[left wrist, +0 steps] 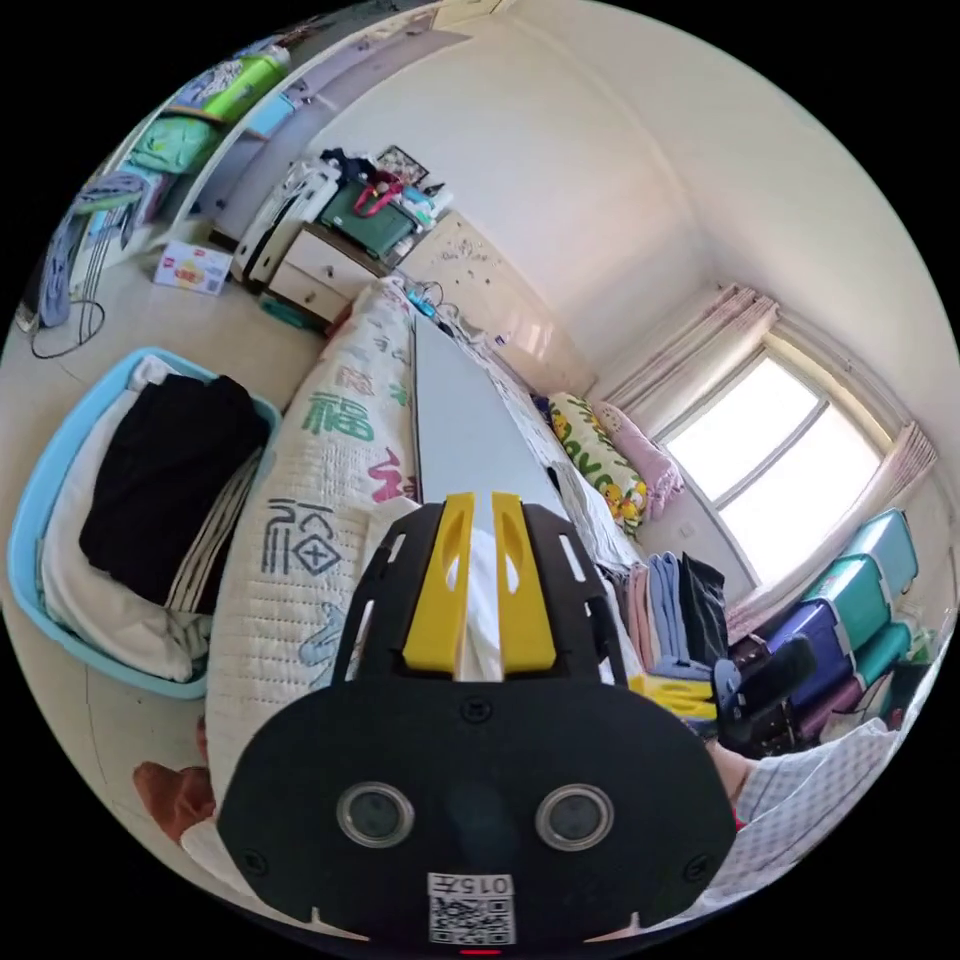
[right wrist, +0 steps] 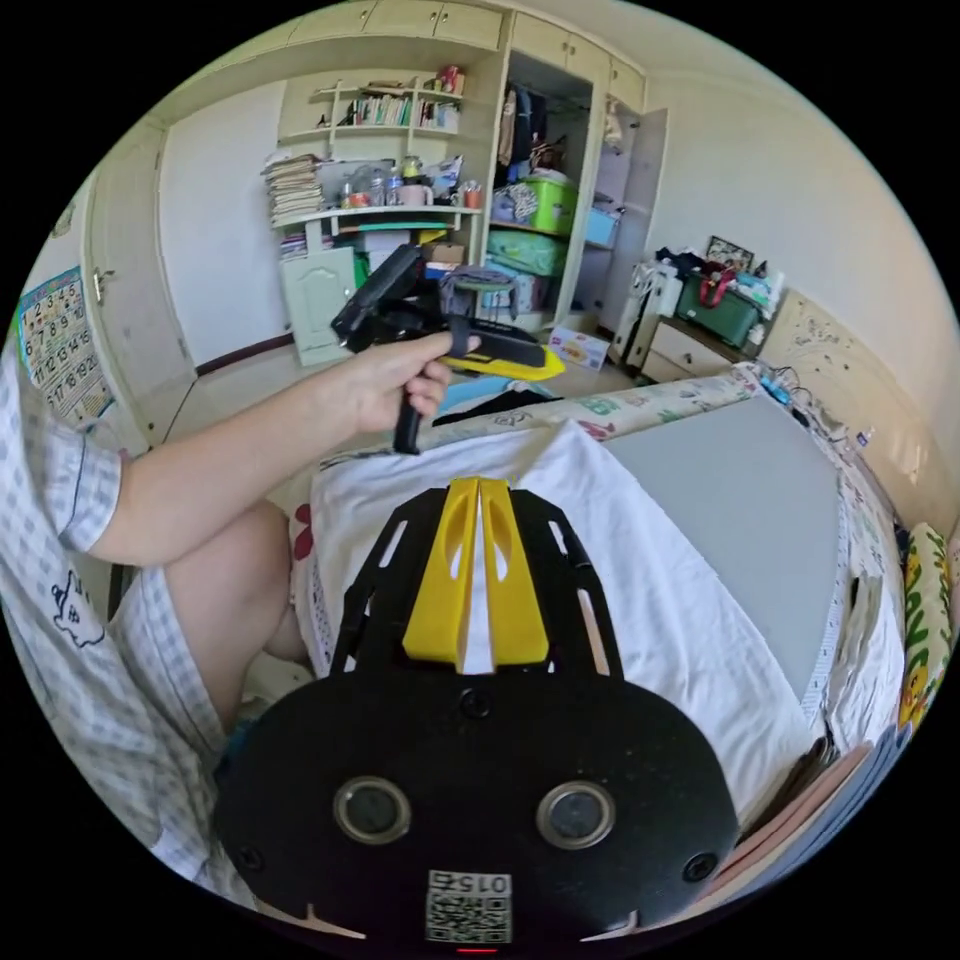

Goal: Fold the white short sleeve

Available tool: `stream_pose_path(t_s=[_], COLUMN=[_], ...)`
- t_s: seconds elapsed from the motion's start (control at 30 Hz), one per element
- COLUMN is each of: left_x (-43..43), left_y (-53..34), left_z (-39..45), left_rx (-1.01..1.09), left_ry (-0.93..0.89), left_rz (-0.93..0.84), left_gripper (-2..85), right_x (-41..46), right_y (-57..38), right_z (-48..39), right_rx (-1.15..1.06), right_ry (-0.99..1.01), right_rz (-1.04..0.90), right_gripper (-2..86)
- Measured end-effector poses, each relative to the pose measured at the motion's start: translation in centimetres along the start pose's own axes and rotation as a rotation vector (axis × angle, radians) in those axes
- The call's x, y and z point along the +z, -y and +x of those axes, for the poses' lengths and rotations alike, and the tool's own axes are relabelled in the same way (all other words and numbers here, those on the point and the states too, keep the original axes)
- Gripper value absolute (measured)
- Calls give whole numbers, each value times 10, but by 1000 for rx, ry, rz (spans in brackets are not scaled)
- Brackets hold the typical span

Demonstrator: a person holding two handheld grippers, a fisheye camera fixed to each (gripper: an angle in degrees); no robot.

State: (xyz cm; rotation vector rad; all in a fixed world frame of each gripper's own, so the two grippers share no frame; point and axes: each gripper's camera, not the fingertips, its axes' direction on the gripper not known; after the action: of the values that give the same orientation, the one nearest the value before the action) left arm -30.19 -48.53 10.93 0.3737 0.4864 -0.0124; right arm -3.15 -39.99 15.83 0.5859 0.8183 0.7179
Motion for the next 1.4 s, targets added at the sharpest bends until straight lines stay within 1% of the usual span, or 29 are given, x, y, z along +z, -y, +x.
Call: stream_pose_path(t_s=[0.13, 0.23, 0.33, 0.4, 0.53, 0.57, 0.63, 0.77, 0.87, 0.97, 1.03, 1.17, 1.33, 1.4], left_x=[28, 43, 51, 58, 70, 68, 57, 53, 64, 83, 95, 92, 51, 52], left_y=[8, 10, 13, 16, 15, 15, 18, 18, 15, 11, 7, 2, -4, -8], left_z=[-18, -22, -21, -22, -24, -23, -11, 2, 1, 6, 9, 7, 2, 0], left_rx=[-113, -125, -113, -113, -110, -105, -58, 16, 29, 86, 116, 103, 82, 90], left_ry=[-39, 20, 67, 67, 61, 55, 64, 147, 210, 312, 359, 340, 270, 253], left_rz=[-29, -84, -103, -139, -179, -166, -87, -79, -118, -201, -246, -236, -100, -116], left_gripper=[71, 72, 65, 57, 7, 4, -4, -7, -8, -7, -7, -4, 1, 0], right_x=[49, 92, 136, 158, 183, 184, 188, 207, 248, 292, 313, 332, 353, 374], right_y=[-8, -12, -19, -24, -34, -35, -39, -47, -56, -64, -70, -79, -98, -107], right_z=[2, -1, -3, -1, 8, 9, 11, 15, 18, 19, 22, 27, 57, 60], right_rx=[-49, -111, -164, -174, -173, -177, -226, -263, -253, -237, -215, -239, -170, -135], right_ry=[89, 169, 180, 165, 143, 149, 195, 256, 272, 263, 272, 295, 367, 373], right_rz=[-63, -157, -245, -271, -239, -226, -192, -173, -214, -273, -245, -221, -142, -155], right_gripper=[107, 111, 97, 78, 36, 33, 25, 20, 21, 29, 39, 55, 52, 46])
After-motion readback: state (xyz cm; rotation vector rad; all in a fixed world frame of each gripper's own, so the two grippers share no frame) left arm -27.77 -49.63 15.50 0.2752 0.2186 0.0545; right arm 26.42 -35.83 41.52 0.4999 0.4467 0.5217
